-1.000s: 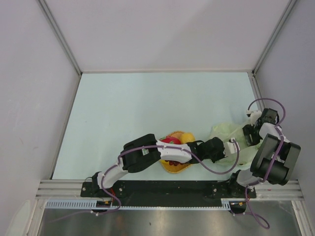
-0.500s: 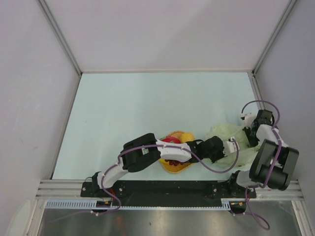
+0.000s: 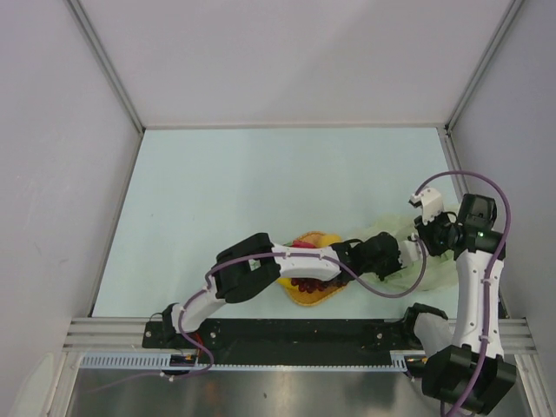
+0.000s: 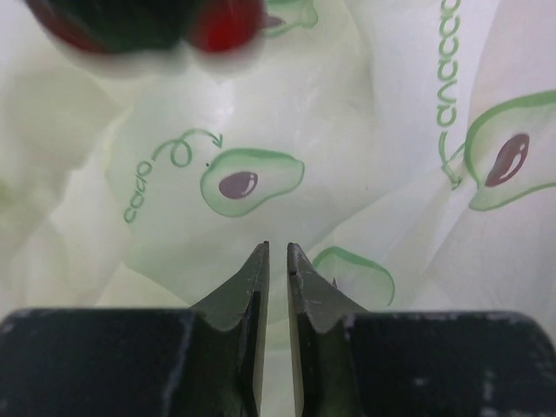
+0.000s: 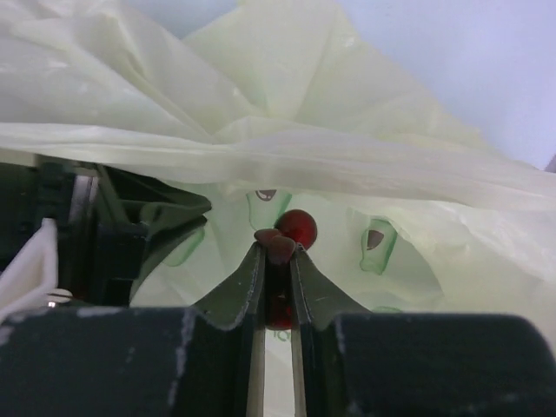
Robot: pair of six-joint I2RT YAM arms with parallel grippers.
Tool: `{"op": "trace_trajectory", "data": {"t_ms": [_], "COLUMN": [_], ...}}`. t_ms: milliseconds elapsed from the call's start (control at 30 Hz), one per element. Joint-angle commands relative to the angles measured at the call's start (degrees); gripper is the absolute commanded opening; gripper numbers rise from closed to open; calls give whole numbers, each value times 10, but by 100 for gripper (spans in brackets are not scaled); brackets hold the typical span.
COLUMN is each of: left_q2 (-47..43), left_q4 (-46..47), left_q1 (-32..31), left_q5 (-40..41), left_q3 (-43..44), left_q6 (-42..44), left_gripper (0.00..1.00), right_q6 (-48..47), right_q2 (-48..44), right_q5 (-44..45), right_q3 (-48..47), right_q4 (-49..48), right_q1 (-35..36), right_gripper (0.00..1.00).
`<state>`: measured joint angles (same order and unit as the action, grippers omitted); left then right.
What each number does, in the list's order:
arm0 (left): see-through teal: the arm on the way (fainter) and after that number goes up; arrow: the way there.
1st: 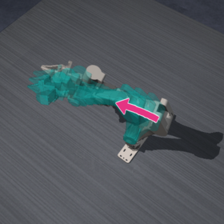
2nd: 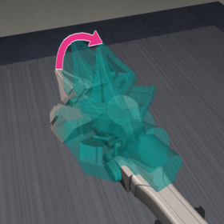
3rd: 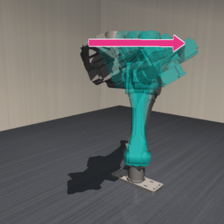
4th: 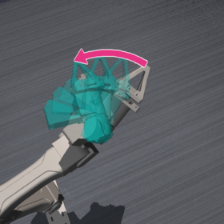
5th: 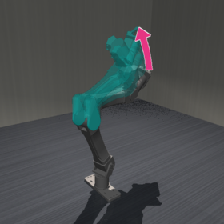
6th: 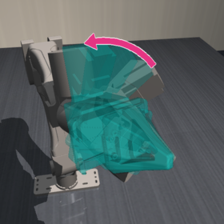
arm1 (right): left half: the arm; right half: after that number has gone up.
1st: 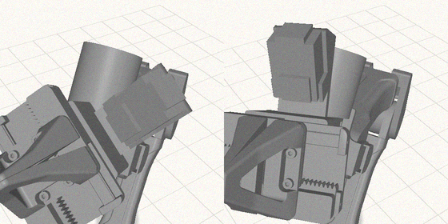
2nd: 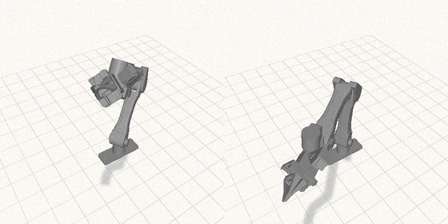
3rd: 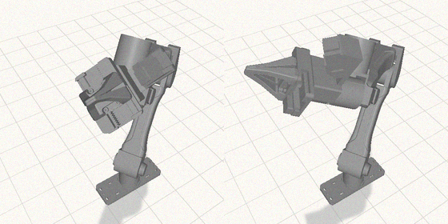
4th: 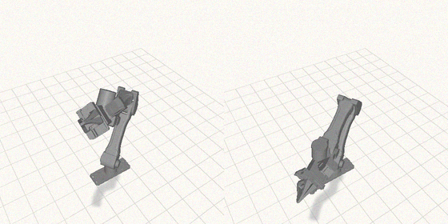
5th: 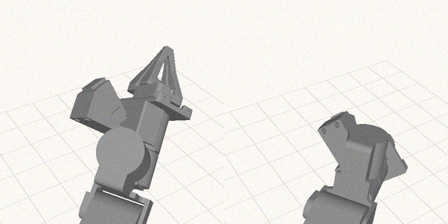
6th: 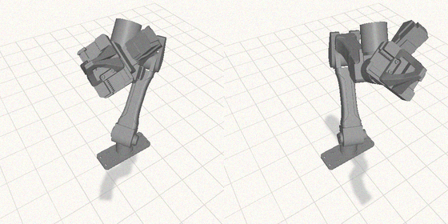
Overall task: Take the fake fruits out of the plastic bag
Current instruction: Take out the fake fruit from the plastic bag, then place the fake fruit on the plate.
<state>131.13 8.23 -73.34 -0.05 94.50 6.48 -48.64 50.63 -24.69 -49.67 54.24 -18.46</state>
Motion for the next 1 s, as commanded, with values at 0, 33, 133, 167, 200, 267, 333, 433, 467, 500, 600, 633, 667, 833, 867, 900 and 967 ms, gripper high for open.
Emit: {"op": "trace_trajectory", "data": {"t_ms": [0, 33, 133, 167, 200, 267, 333, 433, 467, 500, 600, 633, 667, 833, 867, 900, 967], "left_q2": [-48, -52, -64, -69, -76, -97, -123, -158, -189, -202, -261, -274, -300, -422, -444, -483, -514], "left_q4": [-8, -9, -15, -15, -17, -18, -21, -31, -37, -46, -112, -156, -184, -309, -315, -327, -339], "left_q1": [3, 2, 6, 8, 12, 22, 35, 50, 55, 64, 89, 97, 105, 177, 193, 229, 266], "left_q5": [16, 16, 11, 5, -39, -72, -162, -245, -257, -261, -310, -330, -374, -372, -356, -344, -311], "left_q3": [38, 40, 46, 49, 49, 49, 45, 32, 25, 23, 22, 22, 25, -44, -60, -71, -99], "left_q6": [1, -1, -4, -7, -12, -20, -31, -46, -49, -51, -31, -22, -10, 26, 19, 16, 9], "left_gripper": [18, 18, 18, 19, 24, 30, 36, 46, 48, 51, 53, 54, 54, 55, 55, 55, 57], "right_q6": [32, 42, 66, 76, 78, 84, 102, 140, 150, 159, 184, 195, 198, 243, 258, 269, 315], "right_q2": [10, 12, 13, 13, 15, 18, 20, 25, 25, 27, 23, 21, 15, -10, -13, -15, -9], "right_q5": [-81, -83, -77, -73, -74, -80, -87, -101, -112, -119, -142, -148, -151, -142, -143, -141, -109], "right_q3": [-28, -30, -44, -49, -60, -75, -89, -97, -98, -101, -105, -105, -105, -108, -112, -114, -124], "right_q4": [34, 25, 14, 10, 7, 5, -10, -47, -55, -69, -100, -107, -114, -166, -177, -186, -216], "right_q1": [3, 3, 2, 0, -8, -13, -21, -29, -31, -32, -32, -27, -13, 69, 103, 128, 211], "right_gripper": [0, 0, 0, 0, 0, 0, 0, 0, 0, 0, 0, 0, 0, 0, 0, 0, 0]}}
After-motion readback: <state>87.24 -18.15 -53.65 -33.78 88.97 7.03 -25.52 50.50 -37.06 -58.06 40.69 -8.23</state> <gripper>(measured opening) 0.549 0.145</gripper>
